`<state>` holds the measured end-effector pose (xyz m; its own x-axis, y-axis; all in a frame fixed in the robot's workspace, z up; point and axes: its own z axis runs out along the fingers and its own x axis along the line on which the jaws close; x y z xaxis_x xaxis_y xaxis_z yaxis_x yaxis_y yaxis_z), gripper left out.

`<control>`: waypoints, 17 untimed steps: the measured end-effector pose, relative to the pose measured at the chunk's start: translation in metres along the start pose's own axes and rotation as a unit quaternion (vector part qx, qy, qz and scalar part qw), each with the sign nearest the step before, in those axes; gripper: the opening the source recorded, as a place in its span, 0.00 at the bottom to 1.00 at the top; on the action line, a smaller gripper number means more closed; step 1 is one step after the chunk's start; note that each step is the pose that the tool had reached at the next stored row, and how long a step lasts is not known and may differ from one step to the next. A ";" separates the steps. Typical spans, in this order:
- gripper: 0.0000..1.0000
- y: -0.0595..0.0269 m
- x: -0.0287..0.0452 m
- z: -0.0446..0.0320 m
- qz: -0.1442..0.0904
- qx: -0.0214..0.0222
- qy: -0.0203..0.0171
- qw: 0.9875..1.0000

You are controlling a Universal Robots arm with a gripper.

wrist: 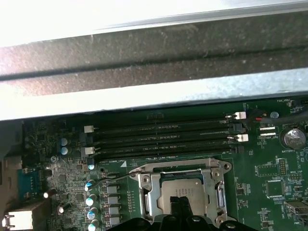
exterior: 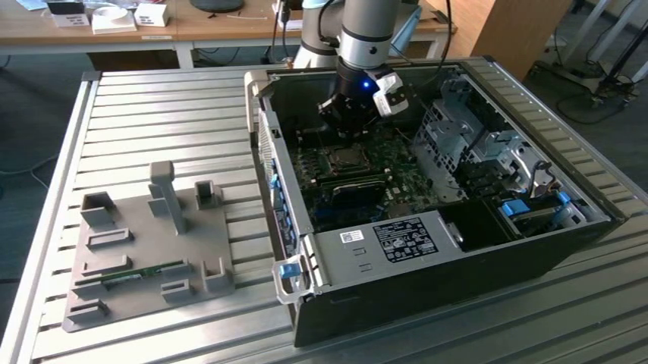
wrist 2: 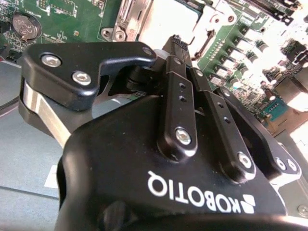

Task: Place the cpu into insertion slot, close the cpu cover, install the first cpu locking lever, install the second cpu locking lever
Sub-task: 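Close the cpu cover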

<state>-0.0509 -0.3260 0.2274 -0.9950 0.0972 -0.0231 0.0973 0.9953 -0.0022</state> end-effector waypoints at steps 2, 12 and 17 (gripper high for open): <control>0.10 0.0001 0.0000 0.0000 0.000 0.000 0.001 1.000; 0.10 0.0001 -0.0001 0.0001 0.000 0.000 0.004 1.000; 0.10 0.0001 -0.0001 0.0001 0.000 0.000 0.005 1.000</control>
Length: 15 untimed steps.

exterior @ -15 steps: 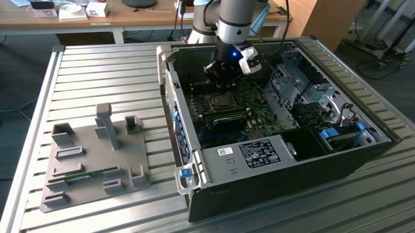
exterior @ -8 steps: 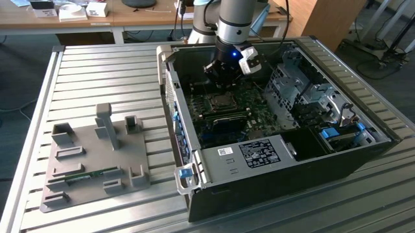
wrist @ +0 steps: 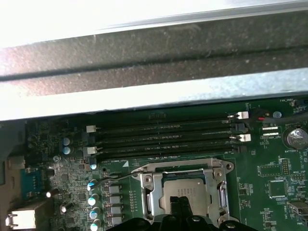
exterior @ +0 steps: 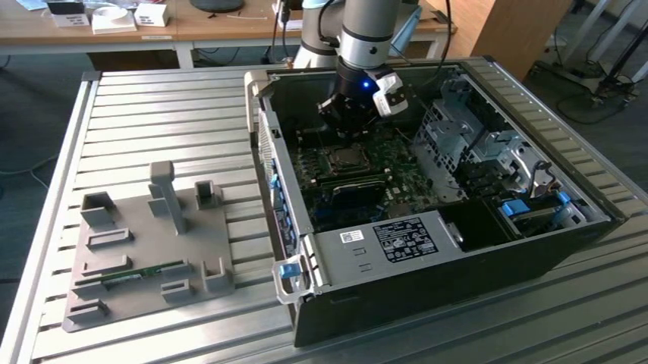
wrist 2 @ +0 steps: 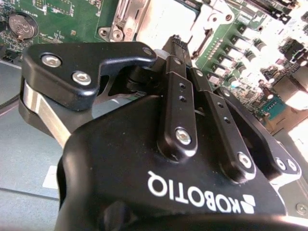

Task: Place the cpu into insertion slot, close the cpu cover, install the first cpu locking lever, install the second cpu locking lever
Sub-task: 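Close the cpu cover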

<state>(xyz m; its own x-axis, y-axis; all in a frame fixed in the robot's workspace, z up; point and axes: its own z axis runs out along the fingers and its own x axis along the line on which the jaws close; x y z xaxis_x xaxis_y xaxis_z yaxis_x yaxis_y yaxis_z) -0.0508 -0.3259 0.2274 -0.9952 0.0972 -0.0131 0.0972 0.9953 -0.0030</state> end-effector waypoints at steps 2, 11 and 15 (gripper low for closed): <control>0.10 0.0000 0.0000 0.0000 0.000 0.000 0.001 1.000; 0.10 0.0000 0.0000 0.0000 0.000 0.000 0.003 1.000; 0.10 0.0000 0.0000 0.0000 0.000 0.000 0.004 1.000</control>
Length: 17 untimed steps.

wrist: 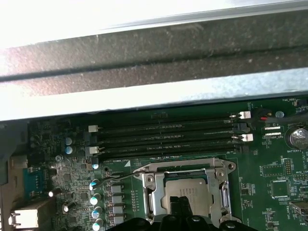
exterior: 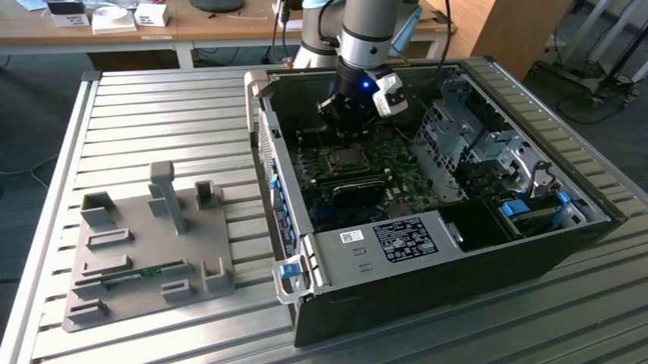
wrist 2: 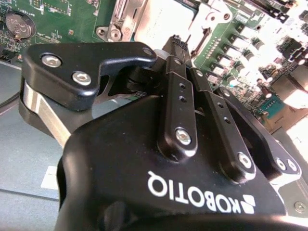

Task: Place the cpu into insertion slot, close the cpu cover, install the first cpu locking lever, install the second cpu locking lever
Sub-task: 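Close the cpu cover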

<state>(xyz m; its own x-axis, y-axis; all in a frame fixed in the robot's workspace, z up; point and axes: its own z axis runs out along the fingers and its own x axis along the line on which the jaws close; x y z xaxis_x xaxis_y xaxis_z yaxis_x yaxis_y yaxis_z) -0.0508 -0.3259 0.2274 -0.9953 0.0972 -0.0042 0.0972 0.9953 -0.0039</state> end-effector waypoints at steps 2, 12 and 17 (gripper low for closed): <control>0.10 0.0000 0.0000 0.0000 0.000 0.000 0.001 1.000; 0.10 0.0000 0.0000 0.0000 0.000 0.000 0.004 1.000; 0.10 0.0000 0.0000 0.0000 0.000 0.000 0.005 1.000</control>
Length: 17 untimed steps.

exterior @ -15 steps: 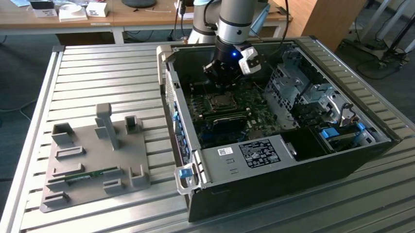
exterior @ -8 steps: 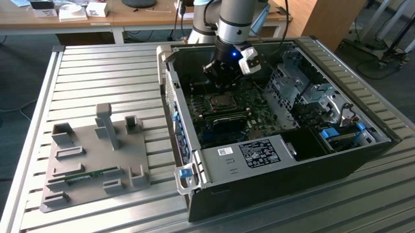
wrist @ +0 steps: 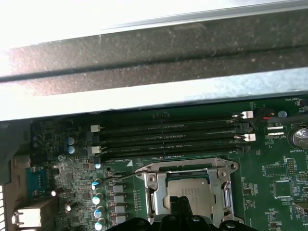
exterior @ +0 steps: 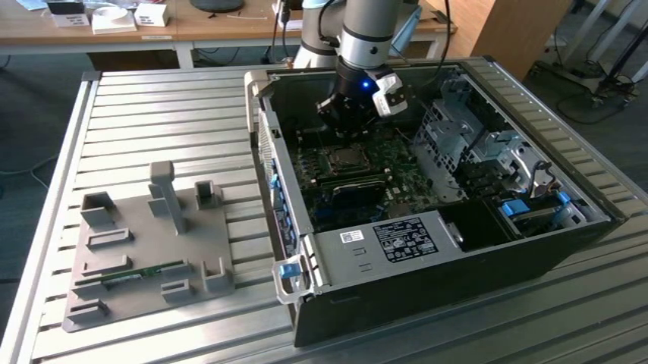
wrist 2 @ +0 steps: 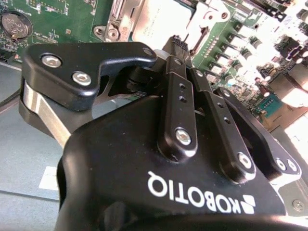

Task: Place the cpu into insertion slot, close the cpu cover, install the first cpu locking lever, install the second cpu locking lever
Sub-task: 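Close the cpu cover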

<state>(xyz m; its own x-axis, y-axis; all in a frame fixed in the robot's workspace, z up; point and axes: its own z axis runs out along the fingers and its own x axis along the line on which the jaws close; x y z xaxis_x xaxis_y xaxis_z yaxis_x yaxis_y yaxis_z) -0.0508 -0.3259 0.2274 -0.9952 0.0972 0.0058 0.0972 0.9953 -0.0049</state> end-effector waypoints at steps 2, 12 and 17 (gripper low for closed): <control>0.10 0.0000 0.0001 0.0000 0.000 0.000 0.000 1.000; 0.10 -0.0007 0.0059 0.0007 0.000 0.000 -0.004 1.000; 0.10 -0.0044 0.0067 0.0015 -0.002 0.000 -0.005 1.000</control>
<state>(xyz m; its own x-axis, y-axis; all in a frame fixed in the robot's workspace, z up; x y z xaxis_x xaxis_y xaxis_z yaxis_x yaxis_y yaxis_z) -0.0579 -0.3297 0.2259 -0.9956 0.0934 -0.0032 0.0934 0.9956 -0.0039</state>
